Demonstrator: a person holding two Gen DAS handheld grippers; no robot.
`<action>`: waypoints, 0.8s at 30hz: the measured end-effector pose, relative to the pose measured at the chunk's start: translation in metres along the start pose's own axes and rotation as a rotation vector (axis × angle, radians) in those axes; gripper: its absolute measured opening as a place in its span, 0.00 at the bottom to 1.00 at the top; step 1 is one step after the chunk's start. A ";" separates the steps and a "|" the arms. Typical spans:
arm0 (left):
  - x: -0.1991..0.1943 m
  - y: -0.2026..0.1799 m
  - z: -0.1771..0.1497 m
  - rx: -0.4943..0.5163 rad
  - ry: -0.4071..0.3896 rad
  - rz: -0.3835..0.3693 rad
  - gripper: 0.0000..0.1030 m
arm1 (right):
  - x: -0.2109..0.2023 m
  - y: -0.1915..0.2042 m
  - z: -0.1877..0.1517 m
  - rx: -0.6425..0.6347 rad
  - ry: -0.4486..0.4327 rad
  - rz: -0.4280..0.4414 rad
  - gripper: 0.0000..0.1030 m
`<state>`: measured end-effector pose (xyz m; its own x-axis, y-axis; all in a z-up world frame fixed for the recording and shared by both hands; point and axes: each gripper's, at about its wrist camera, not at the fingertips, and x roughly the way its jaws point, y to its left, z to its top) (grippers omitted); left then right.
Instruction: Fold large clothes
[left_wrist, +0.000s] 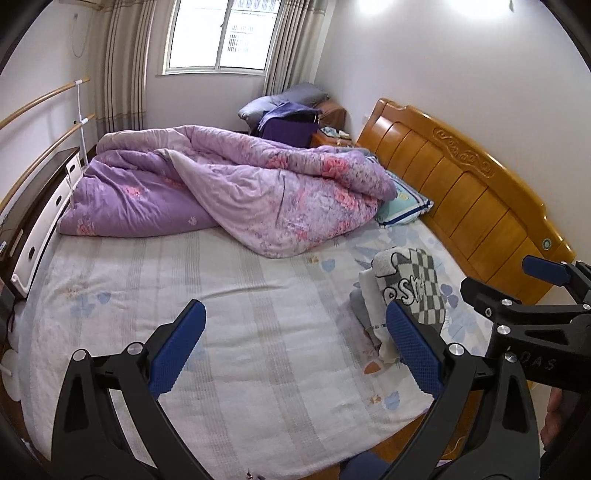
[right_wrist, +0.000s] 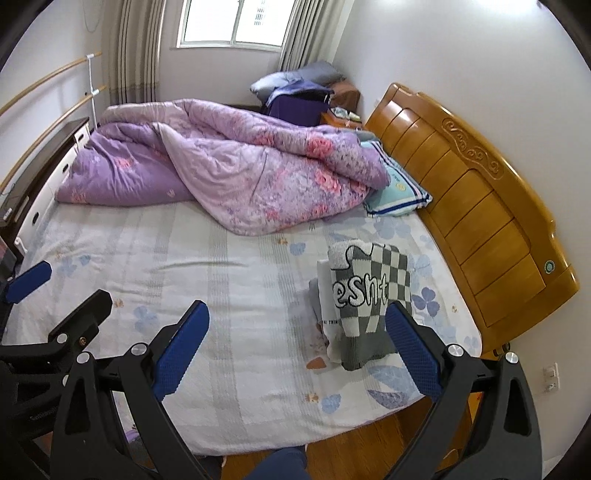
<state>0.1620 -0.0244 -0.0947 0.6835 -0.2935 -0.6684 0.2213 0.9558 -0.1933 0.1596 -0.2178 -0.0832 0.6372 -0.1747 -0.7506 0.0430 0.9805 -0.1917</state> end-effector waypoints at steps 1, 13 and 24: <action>-0.005 0.001 0.001 -0.001 -0.009 0.006 0.95 | -0.005 0.001 0.001 0.000 -0.011 0.000 0.90; -0.034 0.008 0.008 0.019 -0.064 0.071 0.95 | -0.027 0.009 0.005 -0.001 -0.058 0.019 0.90; -0.043 0.008 0.015 0.036 -0.088 0.103 0.95 | -0.031 0.012 0.005 0.005 -0.068 0.040 0.90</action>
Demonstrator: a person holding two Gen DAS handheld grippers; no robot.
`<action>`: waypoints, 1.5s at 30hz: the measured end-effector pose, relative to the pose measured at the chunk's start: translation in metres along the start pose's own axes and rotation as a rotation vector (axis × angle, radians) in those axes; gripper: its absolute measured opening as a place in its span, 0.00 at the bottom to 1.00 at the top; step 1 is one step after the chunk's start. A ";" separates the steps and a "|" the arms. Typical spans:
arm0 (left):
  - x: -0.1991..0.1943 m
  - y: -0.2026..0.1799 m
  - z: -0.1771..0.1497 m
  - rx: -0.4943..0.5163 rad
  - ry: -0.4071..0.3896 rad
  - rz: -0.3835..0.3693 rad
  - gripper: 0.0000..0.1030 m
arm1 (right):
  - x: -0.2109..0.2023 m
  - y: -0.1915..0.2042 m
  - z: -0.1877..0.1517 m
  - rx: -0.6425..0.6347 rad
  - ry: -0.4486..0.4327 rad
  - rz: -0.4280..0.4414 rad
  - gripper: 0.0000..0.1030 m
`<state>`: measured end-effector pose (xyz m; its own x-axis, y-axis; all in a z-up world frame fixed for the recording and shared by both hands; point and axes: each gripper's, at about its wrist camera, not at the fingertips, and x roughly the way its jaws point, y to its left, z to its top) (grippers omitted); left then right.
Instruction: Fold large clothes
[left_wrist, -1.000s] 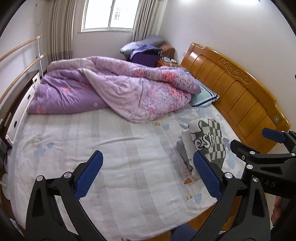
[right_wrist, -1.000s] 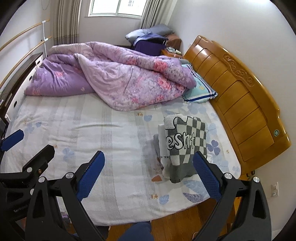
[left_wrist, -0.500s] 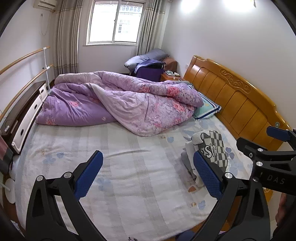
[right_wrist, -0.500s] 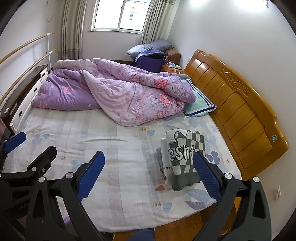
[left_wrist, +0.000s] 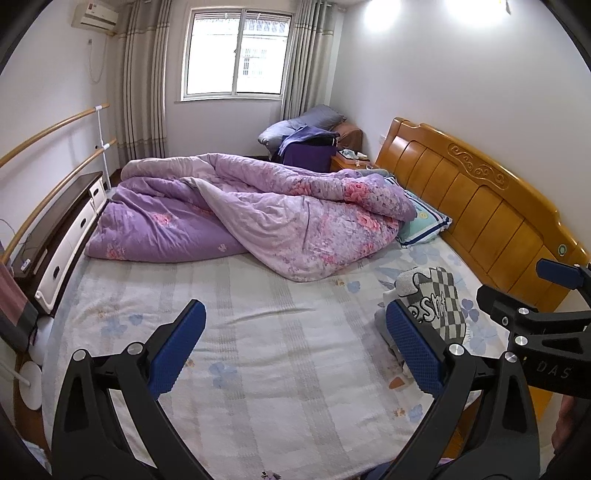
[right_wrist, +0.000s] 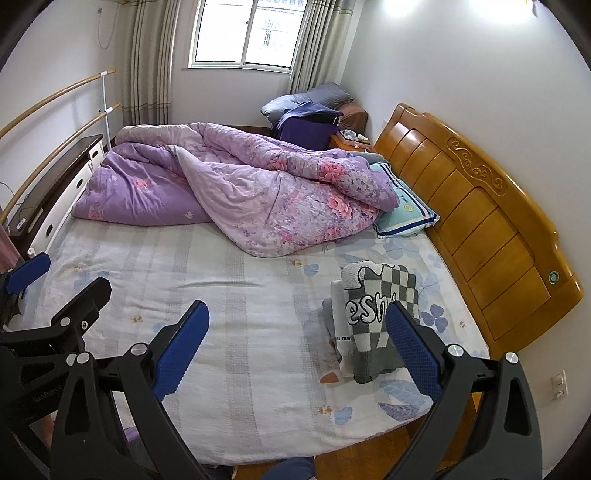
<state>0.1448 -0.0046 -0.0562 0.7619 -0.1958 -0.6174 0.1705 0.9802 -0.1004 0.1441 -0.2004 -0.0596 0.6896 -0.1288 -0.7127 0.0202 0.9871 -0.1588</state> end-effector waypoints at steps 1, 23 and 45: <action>-0.001 0.000 0.000 0.003 -0.003 0.000 0.95 | 0.001 0.000 0.000 -0.003 0.000 0.000 0.90; 0.003 0.001 0.012 0.013 -0.015 0.000 0.95 | 0.001 0.002 0.001 0.001 -0.003 -0.005 0.90; 0.004 -0.001 0.010 0.016 -0.010 -0.002 0.95 | 0.003 -0.003 0.001 0.005 0.003 -0.007 0.90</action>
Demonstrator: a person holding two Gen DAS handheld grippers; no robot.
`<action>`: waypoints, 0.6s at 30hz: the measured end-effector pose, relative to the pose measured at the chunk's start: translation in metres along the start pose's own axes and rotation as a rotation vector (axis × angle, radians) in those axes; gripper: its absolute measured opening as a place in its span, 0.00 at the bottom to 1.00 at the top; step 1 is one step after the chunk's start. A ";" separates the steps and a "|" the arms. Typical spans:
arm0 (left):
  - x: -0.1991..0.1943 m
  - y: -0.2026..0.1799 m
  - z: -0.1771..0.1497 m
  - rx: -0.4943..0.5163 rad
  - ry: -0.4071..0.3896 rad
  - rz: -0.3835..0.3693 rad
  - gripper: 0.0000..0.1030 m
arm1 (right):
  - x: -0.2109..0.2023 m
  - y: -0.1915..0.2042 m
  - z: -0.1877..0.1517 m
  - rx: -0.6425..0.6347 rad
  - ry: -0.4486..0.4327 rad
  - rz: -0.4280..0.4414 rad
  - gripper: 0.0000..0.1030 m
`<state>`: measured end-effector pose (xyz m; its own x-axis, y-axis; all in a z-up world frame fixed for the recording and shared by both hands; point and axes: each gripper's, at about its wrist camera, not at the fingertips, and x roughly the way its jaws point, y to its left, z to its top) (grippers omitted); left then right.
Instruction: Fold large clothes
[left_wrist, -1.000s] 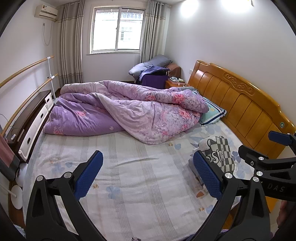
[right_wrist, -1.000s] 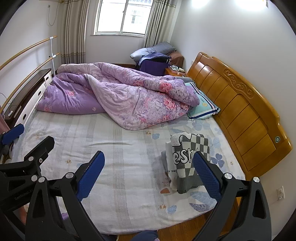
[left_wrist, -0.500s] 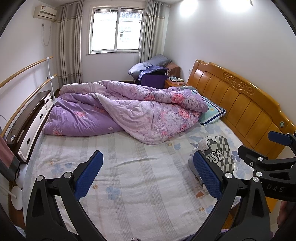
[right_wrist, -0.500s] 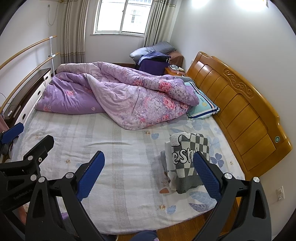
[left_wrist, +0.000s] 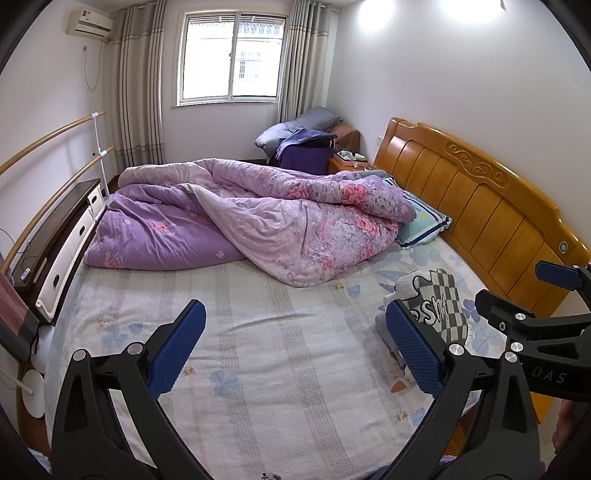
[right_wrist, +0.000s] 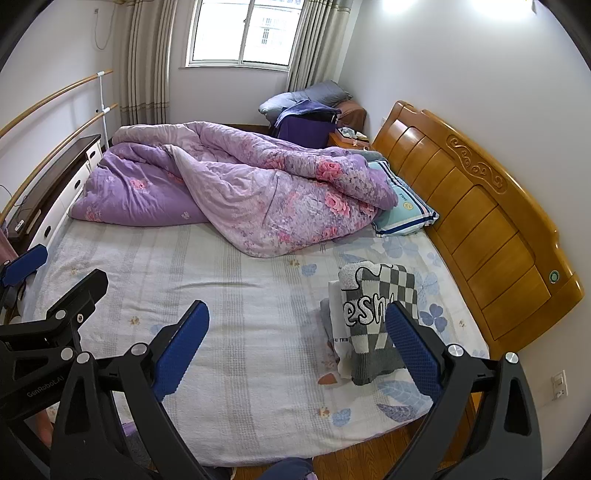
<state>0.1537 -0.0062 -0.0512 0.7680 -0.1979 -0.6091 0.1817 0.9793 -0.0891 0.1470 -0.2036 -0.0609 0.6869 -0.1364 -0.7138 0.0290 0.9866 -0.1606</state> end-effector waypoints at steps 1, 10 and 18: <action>0.000 0.000 0.000 0.000 -0.001 0.001 0.95 | 0.000 0.000 0.000 0.000 0.000 0.001 0.90; 0.000 0.000 0.001 0.000 -0.001 0.001 0.95 | 0.002 -0.004 -0.001 0.001 0.002 0.002 0.90; 0.001 -0.001 0.001 0.001 0.001 0.000 0.95 | 0.002 -0.005 0.000 0.001 0.003 0.003 0.90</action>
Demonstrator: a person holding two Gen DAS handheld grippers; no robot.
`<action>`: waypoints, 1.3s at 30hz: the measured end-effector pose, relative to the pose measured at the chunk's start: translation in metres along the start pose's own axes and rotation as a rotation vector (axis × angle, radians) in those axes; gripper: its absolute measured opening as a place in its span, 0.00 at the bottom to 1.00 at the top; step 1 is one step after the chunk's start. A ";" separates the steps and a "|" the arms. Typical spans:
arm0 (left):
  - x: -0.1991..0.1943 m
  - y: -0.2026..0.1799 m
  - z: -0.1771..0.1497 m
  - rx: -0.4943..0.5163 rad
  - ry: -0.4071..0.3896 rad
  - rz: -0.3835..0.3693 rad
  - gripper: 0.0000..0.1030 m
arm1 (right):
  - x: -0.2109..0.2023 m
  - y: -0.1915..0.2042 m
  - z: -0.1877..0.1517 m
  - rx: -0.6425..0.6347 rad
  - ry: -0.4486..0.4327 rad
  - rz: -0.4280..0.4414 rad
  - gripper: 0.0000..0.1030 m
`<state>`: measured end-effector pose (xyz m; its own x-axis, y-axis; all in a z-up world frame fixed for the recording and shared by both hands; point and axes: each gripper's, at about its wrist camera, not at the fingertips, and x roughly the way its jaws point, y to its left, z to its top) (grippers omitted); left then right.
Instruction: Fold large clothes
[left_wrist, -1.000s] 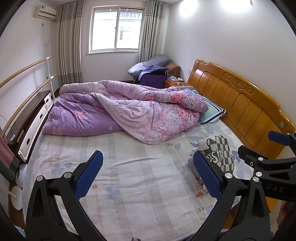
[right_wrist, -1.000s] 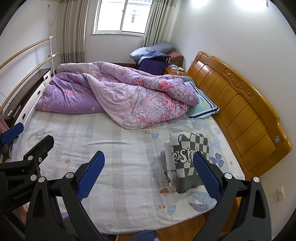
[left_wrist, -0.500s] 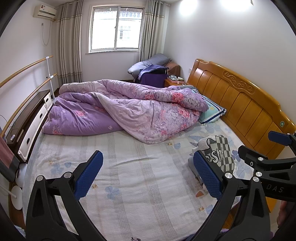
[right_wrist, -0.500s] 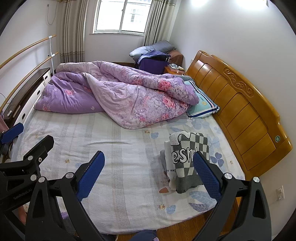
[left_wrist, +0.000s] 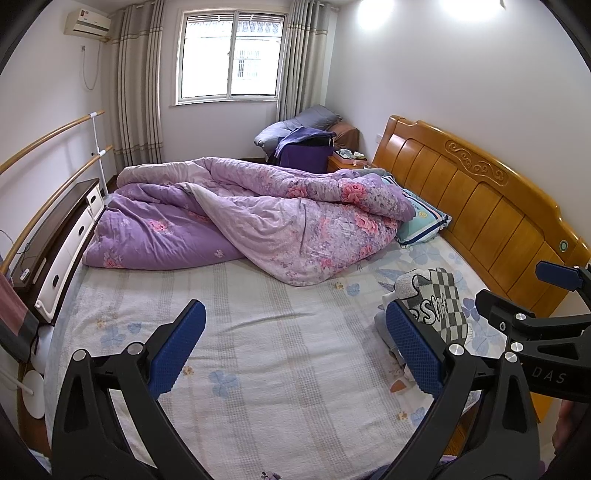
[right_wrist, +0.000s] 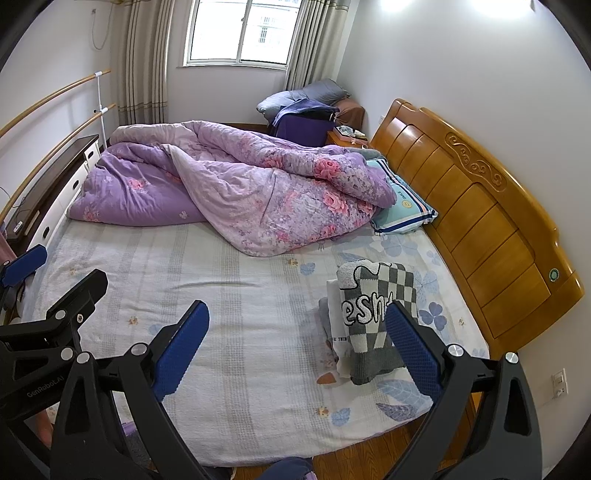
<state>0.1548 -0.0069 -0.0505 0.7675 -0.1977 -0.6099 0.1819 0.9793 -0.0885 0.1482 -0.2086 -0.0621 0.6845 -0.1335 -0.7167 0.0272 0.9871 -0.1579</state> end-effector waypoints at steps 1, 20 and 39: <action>0.000 0.000 0.000 0.000 0.001 0.000 0.95 | 0.000 0.000 0.001 -0.001 -0.001 0.000 0.90; 0.007 -0.005 -0.007 0.008 -0.004 -0.026 0.95 | 0.002 -0.009 -0.005 0.002 0.009 -0.009 0.90; 0.015 -0.008 -0.011 0.020 -0.011 -0.021 0.95 | 0.004 -0.010 -0.005 0.003 0.012 -0.010 0.90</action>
<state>0.1581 -0.0171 -0.0670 0.7704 -0.2186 -0.5990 0.2101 0.9740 -0.0851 0.1468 -0.2198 -0.0672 0.6757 -0.1444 -0.7229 0.0364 0.9860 -0.1629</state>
